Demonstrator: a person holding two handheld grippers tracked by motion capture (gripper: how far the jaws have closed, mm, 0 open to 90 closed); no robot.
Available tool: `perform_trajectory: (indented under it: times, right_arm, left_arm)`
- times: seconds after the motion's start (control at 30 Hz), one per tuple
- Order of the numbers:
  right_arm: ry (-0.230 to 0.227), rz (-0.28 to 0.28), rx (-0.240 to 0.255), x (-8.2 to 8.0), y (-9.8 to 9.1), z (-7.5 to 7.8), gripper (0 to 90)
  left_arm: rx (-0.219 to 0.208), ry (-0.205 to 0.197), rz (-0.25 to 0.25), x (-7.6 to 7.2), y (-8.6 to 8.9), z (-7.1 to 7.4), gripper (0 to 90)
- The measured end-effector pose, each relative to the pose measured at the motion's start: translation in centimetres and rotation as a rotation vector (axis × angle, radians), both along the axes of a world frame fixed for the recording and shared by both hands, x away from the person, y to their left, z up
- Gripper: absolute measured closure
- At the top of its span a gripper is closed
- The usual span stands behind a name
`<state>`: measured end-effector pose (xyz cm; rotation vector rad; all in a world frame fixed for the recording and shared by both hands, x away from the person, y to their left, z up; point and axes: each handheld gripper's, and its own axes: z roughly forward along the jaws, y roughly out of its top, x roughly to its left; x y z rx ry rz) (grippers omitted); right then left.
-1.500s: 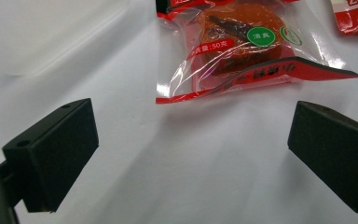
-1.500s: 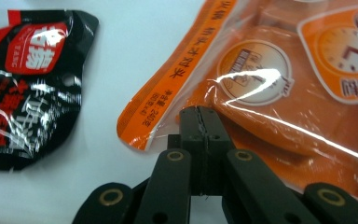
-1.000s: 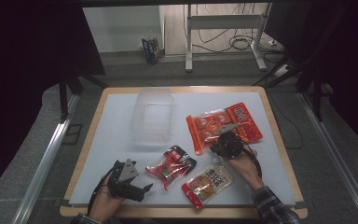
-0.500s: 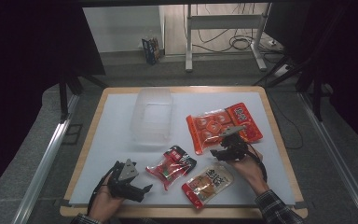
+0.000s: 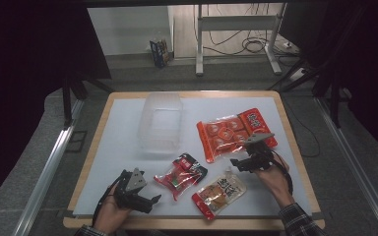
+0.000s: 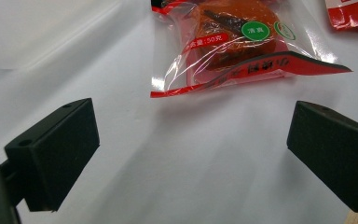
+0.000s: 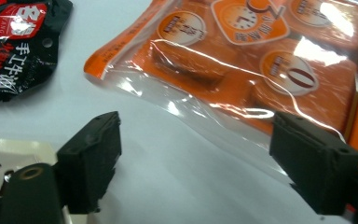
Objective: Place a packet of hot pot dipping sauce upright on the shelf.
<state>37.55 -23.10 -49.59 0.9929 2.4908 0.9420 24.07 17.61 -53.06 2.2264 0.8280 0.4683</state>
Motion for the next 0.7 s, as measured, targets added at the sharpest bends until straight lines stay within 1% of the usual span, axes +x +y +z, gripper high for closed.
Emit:
perform_trajectory:
  times: [0.13, 0.2, 0.27, 0.4, 0.53, 0.7]
  right_arm:
    - [-0.007, -0.003, 0.004, -0.1, -1.3, 0.0, 10.0]
    - [-0.008, -0.015, -0.001, -0.2, -2.0, 0.1, 9.1]
    - [-0.017, -0.029, 0.007, -0.3, -2.8, 0.1, 8.2]
    - [-0.021, -0.064, -0.003, -0.6, -4.5, 0.2, 6.8]
    - [-0.008, -0.106, 0.003, -0.7, -6.2, 0.1, 5.7]
    - [0.008, -0.149, 0.011, -0.5, -7.8, -0.2, 5.0]
  left_arm:
    - [0.0, -0.002, 0.001, 0.0, -0.1, -0.1, 2.1]
    - [0.002, -0.004, -0.001, 0.0, -0.1, 0.0, 2.1]
    - [0.004, -0.006, -0.001, 0.0, -0.1, 0.0, 2.1]
    - [0.006, -0.009, -0.002, 0.0, -0.1, -0.1, 2.1]
    - [0.01, -0.011, -0.004, -0.1, -0.2, -0.1, 2.0]
    - [0.011, -0.012, -0.005, -0.1, -0.2, -0.1, 2.0]
